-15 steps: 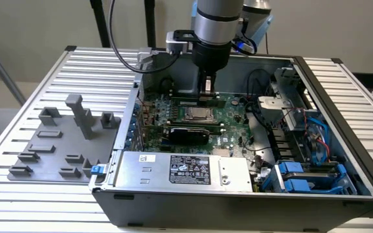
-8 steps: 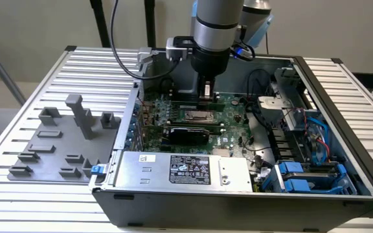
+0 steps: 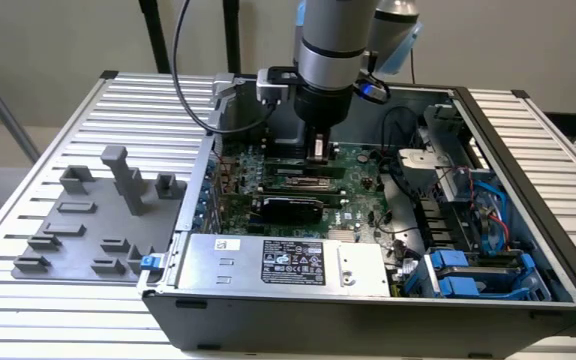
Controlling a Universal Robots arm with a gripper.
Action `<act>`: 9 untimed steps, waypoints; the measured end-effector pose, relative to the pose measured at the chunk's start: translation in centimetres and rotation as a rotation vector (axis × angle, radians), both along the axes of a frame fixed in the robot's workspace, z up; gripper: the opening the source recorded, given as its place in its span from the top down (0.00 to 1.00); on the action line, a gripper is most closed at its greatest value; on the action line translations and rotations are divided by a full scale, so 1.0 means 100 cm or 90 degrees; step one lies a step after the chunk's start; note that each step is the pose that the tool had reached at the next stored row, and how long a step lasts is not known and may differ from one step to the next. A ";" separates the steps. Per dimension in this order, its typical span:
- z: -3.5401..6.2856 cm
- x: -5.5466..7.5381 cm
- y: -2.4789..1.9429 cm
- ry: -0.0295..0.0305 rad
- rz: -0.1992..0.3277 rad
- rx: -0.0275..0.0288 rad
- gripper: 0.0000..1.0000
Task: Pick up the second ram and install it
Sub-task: 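Insert the second ram into the second slot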
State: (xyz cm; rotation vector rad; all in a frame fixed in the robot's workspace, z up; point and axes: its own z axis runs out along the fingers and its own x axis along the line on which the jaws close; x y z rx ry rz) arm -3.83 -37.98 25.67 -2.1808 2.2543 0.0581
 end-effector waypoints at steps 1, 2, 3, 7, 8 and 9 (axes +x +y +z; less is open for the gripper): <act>-0.0018 0.000 0.0000 0.0000 0.000 0.0000 1.00; -0.0037 0.000 0.0000 0.0000 0.000 0.0000 1.00; -0.0056 0.000 0.0000 0.0000 0.000 0.0000 1.00; -0.0128 0.000 0.0000 0.0000 0.000 -0.0003 1.00; -0.0146 0.000 0.0000 0.0000 0.000 -0.0003 1.00; -0.0165 0.000 0.0000 0.0000 0.000 -0.0004 1.00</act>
